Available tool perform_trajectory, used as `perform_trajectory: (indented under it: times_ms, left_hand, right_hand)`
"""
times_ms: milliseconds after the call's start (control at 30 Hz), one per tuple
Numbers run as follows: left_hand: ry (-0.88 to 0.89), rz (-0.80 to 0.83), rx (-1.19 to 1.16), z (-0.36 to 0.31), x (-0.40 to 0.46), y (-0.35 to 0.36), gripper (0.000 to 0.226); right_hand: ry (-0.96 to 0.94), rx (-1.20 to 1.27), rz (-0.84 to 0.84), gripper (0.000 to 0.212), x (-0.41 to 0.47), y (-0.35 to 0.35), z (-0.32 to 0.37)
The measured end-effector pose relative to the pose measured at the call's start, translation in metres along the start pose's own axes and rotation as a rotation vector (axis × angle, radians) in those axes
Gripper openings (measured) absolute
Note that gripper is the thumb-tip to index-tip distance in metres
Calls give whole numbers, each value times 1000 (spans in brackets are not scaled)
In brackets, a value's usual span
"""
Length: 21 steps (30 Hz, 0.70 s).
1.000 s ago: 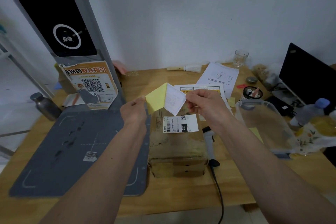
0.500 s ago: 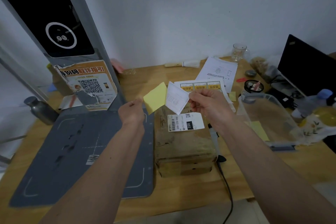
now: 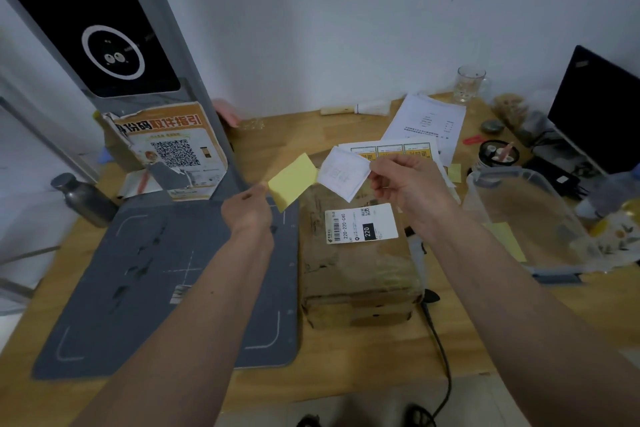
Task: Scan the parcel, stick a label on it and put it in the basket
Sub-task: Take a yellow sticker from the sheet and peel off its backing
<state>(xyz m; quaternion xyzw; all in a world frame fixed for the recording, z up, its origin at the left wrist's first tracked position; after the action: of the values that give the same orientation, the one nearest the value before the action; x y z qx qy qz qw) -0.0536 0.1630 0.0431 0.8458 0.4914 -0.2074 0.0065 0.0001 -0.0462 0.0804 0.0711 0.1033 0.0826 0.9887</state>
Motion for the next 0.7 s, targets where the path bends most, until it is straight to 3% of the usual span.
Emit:
perform_trajectory:
  times_ms: [233, 400, 467, 600, 700]
  left_hand:
    - [-51, -17, 64, 18, -15, 37, 38]
    - [-26, 76, 11, 27, -44, 73, 14]
    - [-57, 184, -1, 30, -60, 95, 16]
    - [-171, 565, -27, 43, -101, 149, 21]
    - [-222, 694, 31, 56, -133, 184, 12]
  right_hand:
    - [-23, -4, 7, 15, 20, -46, 15]
    - [-31, 9, 5, 16, 34, -87, 24]
    - [-25, 32, -16, 15, 39, -104, 27]
    - [-31, 13, -72, 13, 47, -140, 32]
    - [-62, -105, -106, 16, 50, -170, 34]
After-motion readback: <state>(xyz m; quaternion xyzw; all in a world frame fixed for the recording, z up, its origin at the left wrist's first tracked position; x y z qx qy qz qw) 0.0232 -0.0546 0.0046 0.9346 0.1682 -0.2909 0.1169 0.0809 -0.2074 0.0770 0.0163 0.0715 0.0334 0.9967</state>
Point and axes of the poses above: each hand's wrist, its own x-axis towards the middle knuckle, its own y-axis out of the palm, z = x × y, the point moved 2 cm from there along x, towards the middle knuckle, and after that the axes turned 3 degrees about -z, right-handed, at the moved point
